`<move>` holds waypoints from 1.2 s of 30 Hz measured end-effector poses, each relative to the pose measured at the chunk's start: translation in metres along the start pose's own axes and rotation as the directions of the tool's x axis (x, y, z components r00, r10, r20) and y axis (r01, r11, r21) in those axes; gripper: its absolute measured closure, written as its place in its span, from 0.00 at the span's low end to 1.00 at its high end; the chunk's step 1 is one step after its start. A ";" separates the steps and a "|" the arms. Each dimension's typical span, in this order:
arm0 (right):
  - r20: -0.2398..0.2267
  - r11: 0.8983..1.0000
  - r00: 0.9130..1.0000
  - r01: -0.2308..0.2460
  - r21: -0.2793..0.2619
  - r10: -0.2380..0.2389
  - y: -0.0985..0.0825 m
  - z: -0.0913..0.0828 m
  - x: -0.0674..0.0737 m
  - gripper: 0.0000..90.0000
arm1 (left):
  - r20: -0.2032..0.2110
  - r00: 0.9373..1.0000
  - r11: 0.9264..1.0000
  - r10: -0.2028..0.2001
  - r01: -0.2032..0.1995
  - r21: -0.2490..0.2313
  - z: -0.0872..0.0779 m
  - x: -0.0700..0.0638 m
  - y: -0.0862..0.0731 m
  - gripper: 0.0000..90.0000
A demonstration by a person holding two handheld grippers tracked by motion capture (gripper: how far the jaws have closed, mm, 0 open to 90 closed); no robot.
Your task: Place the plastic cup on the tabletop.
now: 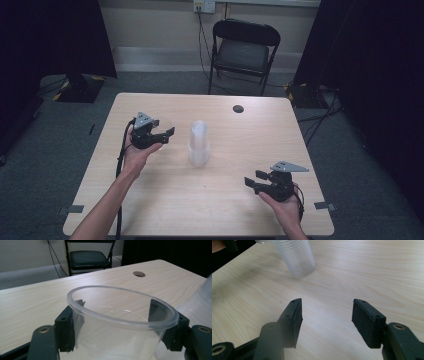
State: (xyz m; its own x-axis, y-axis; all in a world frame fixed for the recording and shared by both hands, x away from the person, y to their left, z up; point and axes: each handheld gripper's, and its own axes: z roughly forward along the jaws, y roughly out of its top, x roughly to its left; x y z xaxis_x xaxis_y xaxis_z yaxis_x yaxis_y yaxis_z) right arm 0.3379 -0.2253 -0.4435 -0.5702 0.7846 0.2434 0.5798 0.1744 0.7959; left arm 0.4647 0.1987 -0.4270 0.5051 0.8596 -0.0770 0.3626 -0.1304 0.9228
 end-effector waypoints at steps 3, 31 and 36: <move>-0.002 1.000 1.000 0.001 0.000 -0.001 0.000 0.000 0.000 0.46 | 0.000 1.000 1.000 -0.009 0.009 0.007 0.007 0.003 -0.004 0.31; -0.020 1.000 1.000 -0.001 0.005 0.001 0.000 0.001 -0.001 0.46 | 0.034 0.999 0.996 -0.012 0.009 0.086 0.036 -0.002 -0.021 0.28; -0.018 1.000 1.000 -0.008 0.000 0.008 0.000 0.001 -0.001 0.45 | 0.028 1.000 0.995 0.003 -0.005 0.096 0.036 -0.003 -0.022 0.29</move>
State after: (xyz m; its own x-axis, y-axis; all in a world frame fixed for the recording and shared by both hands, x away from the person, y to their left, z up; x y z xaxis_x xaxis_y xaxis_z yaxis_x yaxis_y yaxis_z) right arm 0.3386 -0.2252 -0.4442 -0.5763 0.7748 0.2599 0.5844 0.1685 0.7938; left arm 0.4838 0.1815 -0.4607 0.5275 0.8453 -0.0851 0.4336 -0.1817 0.8826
